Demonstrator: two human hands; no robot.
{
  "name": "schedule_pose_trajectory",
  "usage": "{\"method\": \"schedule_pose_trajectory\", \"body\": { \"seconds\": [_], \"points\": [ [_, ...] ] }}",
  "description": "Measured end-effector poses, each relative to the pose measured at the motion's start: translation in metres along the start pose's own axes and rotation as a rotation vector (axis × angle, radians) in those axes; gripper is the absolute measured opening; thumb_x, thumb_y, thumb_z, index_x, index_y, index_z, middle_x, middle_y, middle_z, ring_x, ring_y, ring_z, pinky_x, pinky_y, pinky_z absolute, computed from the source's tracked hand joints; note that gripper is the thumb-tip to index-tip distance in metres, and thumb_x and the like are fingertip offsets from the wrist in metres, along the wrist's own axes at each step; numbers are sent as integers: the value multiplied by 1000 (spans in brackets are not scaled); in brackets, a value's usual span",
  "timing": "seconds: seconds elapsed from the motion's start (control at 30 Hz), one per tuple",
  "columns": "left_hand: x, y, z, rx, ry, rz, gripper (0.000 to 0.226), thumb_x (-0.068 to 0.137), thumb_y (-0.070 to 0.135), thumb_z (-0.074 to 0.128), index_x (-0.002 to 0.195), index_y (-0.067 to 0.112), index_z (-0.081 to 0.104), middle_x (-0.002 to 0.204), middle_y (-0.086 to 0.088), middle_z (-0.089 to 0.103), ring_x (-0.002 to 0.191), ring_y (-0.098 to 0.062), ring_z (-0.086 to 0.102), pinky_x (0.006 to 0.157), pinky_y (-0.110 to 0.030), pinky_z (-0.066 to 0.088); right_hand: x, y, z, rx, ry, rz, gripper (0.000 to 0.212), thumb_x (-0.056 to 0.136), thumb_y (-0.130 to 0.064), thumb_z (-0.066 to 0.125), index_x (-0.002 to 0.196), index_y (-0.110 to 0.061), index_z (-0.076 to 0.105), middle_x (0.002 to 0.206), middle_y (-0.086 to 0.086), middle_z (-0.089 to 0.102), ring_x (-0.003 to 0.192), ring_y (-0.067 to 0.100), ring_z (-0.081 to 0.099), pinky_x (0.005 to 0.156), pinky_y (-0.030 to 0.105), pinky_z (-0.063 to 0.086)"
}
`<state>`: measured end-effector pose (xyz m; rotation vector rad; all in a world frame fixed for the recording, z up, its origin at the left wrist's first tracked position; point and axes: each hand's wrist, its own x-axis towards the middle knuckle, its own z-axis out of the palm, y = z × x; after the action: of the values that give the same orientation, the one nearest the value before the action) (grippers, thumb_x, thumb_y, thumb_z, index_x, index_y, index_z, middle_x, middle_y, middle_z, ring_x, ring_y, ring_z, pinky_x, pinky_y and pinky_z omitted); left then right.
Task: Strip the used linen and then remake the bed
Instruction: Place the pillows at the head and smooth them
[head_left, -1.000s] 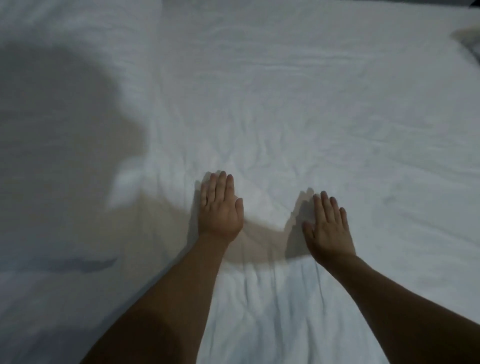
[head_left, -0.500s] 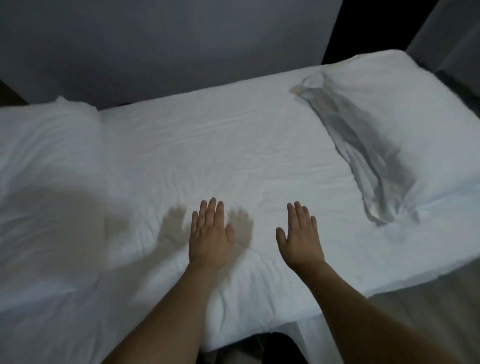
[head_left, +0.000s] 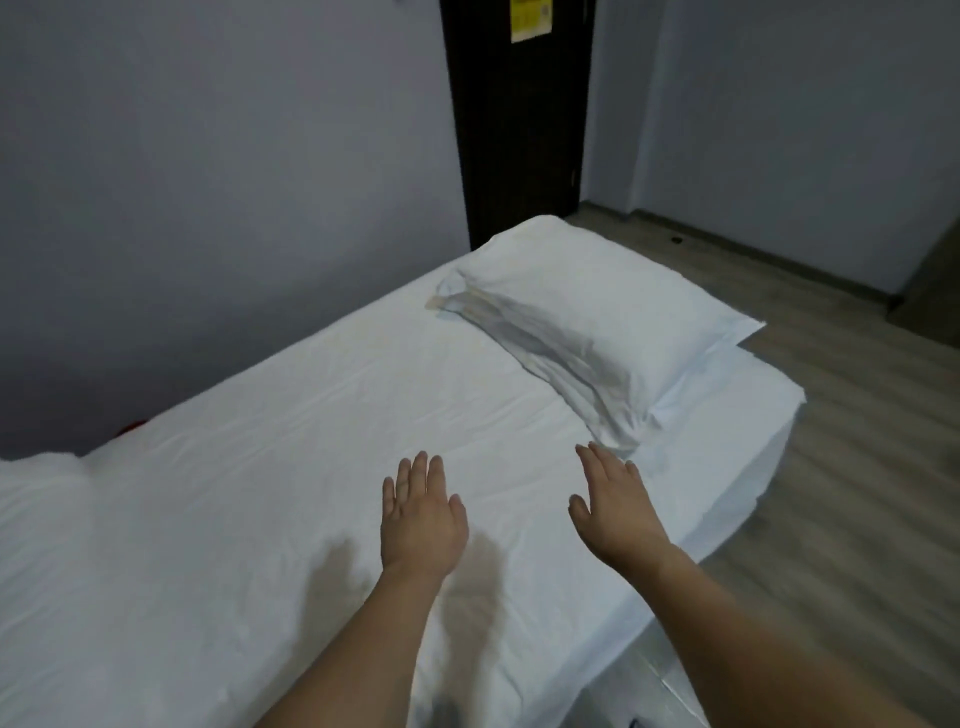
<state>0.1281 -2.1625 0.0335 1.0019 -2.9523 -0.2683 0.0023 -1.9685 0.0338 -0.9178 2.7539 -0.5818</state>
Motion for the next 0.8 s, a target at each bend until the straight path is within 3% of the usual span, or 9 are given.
{"method": "schedule_pose_trajectory", "body": {
  "seconds": [0.17,0.4,0.5,0.67,0.8],
  "points": [
    [36,119,12,128,-34,128,61,100,34,30,156,17,10,164,-3,3,151,-23,0,122,-43,-2,6,111,-58,-93,25,37,66,93,-25,43,153,-13,18,160,5,18,147,20,14,120,37,6],
    [62,289,33,66,-117,137,63,97,33,34,155,19,14,164,-5,4,150,-24,1,121,-45,-4,34,246,-140,-171,-30,101,69,92,-22,41,154,-14,11,161,6,12,148,20,9,121,39,3],
    [81,310,34,81,-132,84,63,98,35,33,155,20,14,164,-3,4,150,-24,1,121,-45,-5,67,264,-150,-128,-56,58,69,92,-23,41,154,-14,11,162,6,11,148,20,8,121,38,2],
    [128,307,49,91,-122,-202,62,99,36,31,155,15,12,163,-6,10,149,-26,9,121,-45,4,121,296,-156,-116,-97,-32,70,93,-23,40,155,-18,8,162,3,5,149,18,4,120,36,-3],
    [170,369,59,-6,-121,-227,64,99,35,31,155,13,10,162,-6,13,148,-26,13,121,-45,6,154,358,-178,-151,-136,-11,71,92,-25,42,155,-18,9,162,4,5,149,19,4,120,37,-2]
  ]
}}
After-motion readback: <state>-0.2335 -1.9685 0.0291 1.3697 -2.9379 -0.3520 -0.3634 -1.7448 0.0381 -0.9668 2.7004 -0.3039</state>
